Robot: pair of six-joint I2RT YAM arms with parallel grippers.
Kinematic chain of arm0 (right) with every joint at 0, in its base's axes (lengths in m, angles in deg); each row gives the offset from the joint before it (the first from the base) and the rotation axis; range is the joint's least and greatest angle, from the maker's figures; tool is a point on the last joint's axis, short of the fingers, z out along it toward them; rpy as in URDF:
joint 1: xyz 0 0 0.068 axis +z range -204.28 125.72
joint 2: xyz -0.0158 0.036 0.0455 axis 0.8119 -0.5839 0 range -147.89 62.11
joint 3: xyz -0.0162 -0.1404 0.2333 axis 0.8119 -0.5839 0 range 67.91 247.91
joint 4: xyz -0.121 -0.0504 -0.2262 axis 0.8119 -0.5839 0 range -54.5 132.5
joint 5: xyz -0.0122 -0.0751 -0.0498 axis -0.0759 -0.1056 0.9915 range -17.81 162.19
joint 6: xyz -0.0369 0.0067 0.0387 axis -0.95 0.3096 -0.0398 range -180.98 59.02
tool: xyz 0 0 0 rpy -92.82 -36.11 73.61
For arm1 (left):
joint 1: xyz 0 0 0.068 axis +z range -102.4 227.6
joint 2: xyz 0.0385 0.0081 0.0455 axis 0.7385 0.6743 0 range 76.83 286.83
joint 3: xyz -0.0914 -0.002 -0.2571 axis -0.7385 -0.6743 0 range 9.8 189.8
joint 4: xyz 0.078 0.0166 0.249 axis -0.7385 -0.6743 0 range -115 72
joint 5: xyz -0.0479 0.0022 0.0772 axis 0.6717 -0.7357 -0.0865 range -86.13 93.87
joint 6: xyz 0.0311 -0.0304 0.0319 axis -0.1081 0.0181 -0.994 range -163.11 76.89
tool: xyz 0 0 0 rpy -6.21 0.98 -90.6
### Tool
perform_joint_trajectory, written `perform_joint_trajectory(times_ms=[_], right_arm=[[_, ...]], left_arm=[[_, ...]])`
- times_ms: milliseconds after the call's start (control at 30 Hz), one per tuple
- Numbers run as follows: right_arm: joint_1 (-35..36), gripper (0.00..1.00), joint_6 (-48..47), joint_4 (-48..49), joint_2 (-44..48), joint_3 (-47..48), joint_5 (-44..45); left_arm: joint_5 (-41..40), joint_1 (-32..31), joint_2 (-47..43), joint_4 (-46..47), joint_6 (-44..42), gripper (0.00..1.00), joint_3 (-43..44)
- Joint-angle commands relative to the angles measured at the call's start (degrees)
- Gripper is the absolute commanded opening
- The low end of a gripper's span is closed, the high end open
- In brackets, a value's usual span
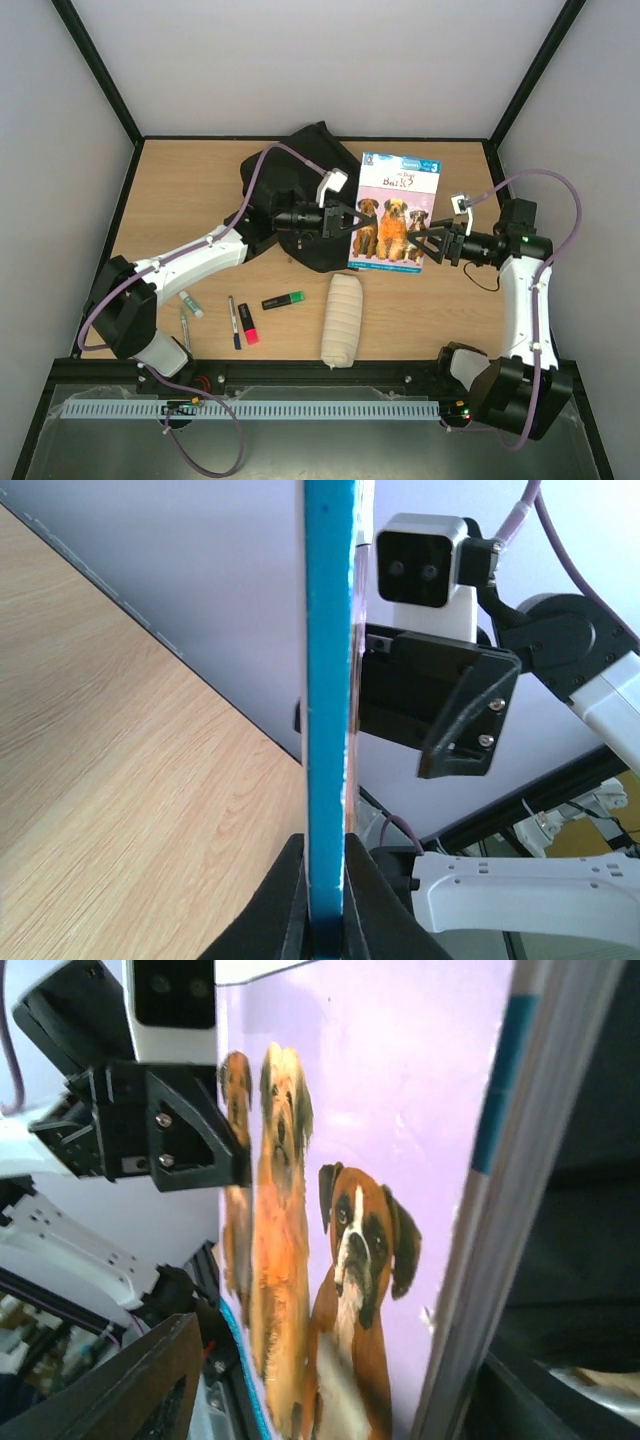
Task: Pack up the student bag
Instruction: Place the book in the student bag.
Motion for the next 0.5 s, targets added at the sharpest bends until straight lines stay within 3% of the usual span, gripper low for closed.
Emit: perform_joint_trajectory(times_ms=[0,233,467], right_arm=[[0.34,0.61,5.38,2.87,2.12,-2.26,-7.15],[0.36,0.50,8.96,3.80,-2.09,-0.54,-13.43],[0.36,0.40,7.23,3.08,-2.92,-0.83,-12.11]], left_arm=[[-2.32,0.87,0.02,5.76,0.04,0.02,-0.91],[-3.99,3.49,0.45,1.95,-2.70,0.03,-0.75],[-2.54,4.03,1.76,1.47,-3.23,0.03,0.08]])
